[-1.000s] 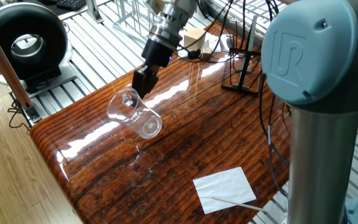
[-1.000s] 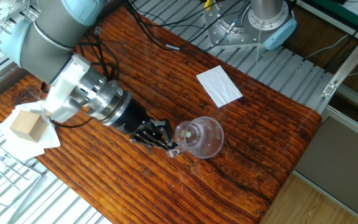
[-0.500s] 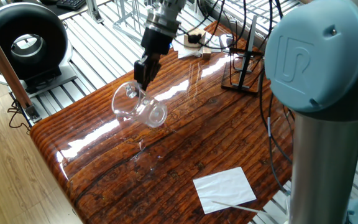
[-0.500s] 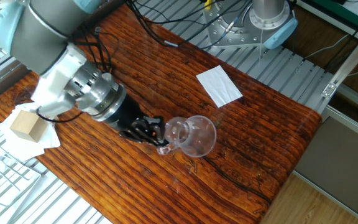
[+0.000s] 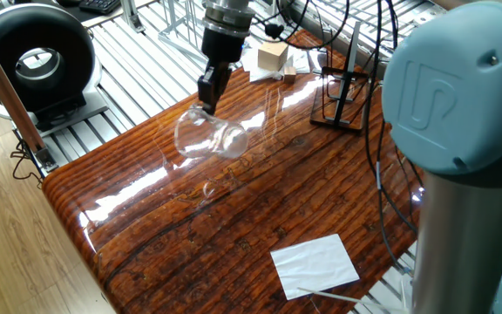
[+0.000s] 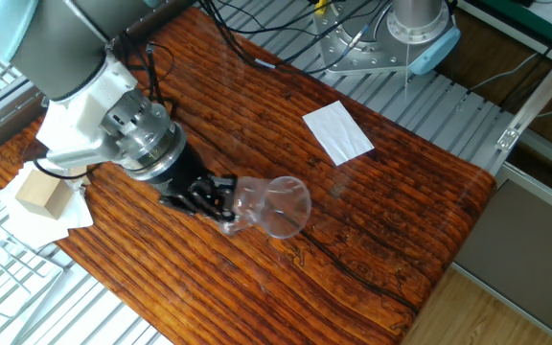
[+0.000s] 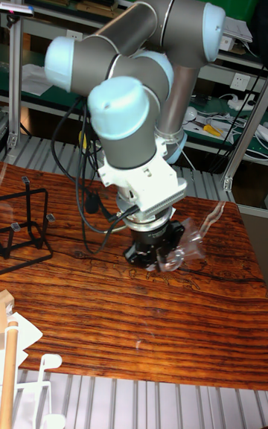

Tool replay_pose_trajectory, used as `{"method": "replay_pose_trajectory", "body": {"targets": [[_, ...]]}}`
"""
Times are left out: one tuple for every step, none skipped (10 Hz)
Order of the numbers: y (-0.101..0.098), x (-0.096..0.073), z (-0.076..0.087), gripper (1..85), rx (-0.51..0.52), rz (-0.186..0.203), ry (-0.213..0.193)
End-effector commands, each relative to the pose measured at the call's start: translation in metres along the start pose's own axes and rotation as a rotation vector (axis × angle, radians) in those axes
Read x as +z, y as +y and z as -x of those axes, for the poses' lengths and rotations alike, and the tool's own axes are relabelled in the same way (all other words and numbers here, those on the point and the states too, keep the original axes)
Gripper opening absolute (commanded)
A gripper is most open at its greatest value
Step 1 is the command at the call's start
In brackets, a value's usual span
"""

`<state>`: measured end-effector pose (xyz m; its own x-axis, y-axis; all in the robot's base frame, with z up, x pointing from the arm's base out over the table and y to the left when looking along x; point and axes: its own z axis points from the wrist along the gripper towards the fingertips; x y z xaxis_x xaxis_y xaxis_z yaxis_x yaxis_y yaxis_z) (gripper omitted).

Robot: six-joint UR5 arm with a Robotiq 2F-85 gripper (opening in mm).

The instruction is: Put the cup on the cup rack

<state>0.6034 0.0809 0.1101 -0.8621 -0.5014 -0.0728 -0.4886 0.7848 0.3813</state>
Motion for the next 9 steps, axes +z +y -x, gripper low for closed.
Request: {"method": "replay_pose_trajectory", "body": {"targets": [[-0.024, -0.011, -0.012, 1.0, -0.018, -0.113, 0.044], [-0.029, -0.014, -0.017, 1.0, -0.024, -0.142, 0.061], [-0.035, -0.019, -0.020, 1.0, -0.034, -0.180, 0.081], [-0.037, -0.025, -0.022, 1.0, -0.033, -0.211, 0.103], [-0.042, -0.032, -0.023, 1.0, -0.043, -0.253, 0.126], [-0.056, -0.043, -0.024, 1.0, -0.074, -0.337, 0.162], [-0.064, -0.053, -0.025, 1.0, -0.085, -0.397, 0.194], [-0.062, -0.058, -0.024, 1.0, -0.078, -0.415, 0.205], [-0.063, -0.061, -0.023, 1.0, -0.076, -0.429, 0.214]]}}
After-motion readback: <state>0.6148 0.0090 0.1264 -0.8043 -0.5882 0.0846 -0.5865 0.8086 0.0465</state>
